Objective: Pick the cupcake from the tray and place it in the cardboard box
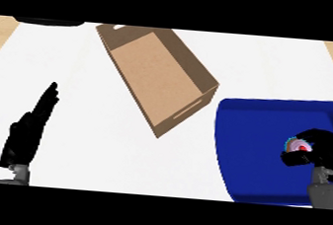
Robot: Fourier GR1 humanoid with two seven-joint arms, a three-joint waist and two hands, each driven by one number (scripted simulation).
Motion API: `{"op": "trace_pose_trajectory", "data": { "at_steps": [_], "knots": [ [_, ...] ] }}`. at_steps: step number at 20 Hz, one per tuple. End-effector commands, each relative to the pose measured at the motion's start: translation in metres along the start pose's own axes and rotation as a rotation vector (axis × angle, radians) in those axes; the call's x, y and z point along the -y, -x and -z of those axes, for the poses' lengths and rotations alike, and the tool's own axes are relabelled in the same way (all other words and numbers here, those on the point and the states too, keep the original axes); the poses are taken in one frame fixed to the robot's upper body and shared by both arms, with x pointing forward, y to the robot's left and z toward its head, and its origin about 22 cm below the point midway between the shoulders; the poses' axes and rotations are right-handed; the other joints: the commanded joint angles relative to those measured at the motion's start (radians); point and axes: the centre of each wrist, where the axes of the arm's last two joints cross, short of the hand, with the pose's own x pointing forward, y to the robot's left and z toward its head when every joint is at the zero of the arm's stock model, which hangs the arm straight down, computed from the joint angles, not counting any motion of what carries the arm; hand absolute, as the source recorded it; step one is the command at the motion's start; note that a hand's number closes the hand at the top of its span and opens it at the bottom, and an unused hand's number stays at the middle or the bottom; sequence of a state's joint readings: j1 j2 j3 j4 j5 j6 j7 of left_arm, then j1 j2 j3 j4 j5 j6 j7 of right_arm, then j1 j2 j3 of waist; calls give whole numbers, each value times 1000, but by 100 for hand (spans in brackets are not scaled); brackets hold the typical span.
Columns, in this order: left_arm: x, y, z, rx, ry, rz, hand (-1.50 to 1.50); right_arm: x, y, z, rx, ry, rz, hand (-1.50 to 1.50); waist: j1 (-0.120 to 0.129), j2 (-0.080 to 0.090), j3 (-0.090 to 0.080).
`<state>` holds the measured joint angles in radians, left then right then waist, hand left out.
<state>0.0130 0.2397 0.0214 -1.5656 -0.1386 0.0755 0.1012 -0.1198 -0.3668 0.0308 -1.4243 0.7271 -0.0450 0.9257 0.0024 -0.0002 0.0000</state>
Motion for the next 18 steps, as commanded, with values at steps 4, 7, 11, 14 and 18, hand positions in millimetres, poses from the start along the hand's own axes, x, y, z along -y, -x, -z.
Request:
{"op": "trace_pose_trajectory", "data": {
  "at_steps": [4,7,11,14,18],
  "knots": [
    [11,12,1,4,3,-4,0,35,4,-3,43,149,-19,150,-7,-1,0],
    [5,-8,6,7,41,-13,0,2,-32,-16,360,89,-204,150,21,5,1],
    [22,-10,3,44,54,5,0,8,-81,-37,682,79,-344,150,58,10,1],
    [-5,-7,9,16,27,10,0,12,-88,-36,763,137,-383,150,15,2,0],
    [11,7,1,11,7,-2,0,37,-118,-39,816,125,-258,150,5,1,0]
  ]
}}
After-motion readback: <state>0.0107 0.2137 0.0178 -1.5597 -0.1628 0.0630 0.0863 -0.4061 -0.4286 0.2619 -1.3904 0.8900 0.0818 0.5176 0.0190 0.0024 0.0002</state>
